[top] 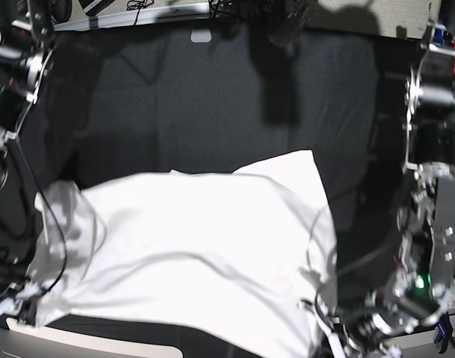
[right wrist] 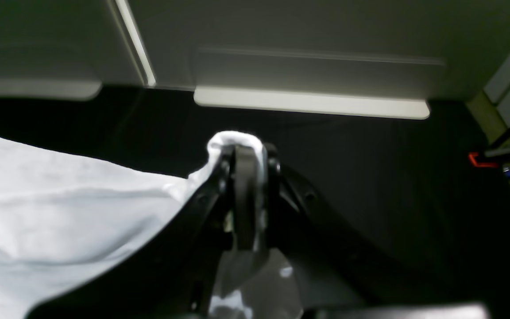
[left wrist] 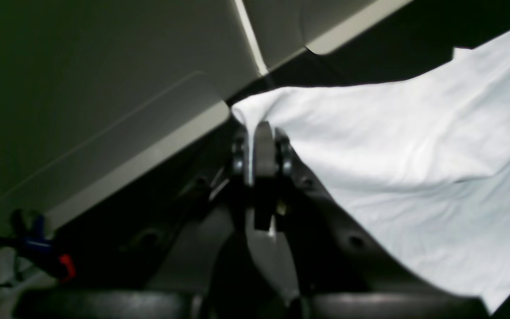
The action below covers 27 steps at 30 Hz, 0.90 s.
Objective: Layout the t-shirt on the table in an organized manner, then fold the t-shirt properly
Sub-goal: 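Lift the shirt high with both grippers and hold it up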
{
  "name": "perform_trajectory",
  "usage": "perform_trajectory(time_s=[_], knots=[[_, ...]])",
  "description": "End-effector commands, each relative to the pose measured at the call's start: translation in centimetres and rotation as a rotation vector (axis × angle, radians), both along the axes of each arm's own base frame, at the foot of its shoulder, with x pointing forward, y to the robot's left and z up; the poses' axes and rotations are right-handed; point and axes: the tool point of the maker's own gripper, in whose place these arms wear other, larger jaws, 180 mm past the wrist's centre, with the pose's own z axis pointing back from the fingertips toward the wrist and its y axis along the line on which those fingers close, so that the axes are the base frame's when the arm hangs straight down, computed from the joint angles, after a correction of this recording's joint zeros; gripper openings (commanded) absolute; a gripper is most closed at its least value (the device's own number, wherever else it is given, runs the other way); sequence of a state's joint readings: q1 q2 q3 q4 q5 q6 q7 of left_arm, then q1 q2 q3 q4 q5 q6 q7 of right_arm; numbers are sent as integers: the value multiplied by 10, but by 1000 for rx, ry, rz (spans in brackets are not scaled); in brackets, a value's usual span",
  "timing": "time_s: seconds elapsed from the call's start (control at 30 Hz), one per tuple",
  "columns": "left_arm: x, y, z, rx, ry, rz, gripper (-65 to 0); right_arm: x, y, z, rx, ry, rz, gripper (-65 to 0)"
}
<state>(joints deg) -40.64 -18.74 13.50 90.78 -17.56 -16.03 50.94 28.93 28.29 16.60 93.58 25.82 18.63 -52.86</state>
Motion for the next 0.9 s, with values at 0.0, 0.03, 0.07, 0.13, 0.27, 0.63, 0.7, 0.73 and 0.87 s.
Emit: perform_trajectory(time_s=[0.0,0.03,0.07,0.13,0.27,0.63,0.7,0.73,0.87], knots=[[8,3,29,-17,-71,7,-650,5,-2,31,7,-86,11,-650],[12,4,34,-19,-76,12,-650,8,-1,39,19,-102,24,-650],[16,6,39,-24,-86,15,-650,12,1,46,30,-117,39,-650],[24,8,53,-37,-116,19,-650,19,4,65,50,-152,68,-650],[38,14,80,-51,-157,33,-650,39,12,94,86,-176,120,-650],[75,37,129,-94,-196,90,-650,82,17,138,132,-129,166,-650],[81,41,134,-97,-189,102,-650,82,17,156,124,-141,177,-650],[83,42,138,-99,-189,106,-650,82,17,165,119,-150,183,-650],[91,47,149,-109,-181,123,-650,82,14,194,127,-194,184,-650]])
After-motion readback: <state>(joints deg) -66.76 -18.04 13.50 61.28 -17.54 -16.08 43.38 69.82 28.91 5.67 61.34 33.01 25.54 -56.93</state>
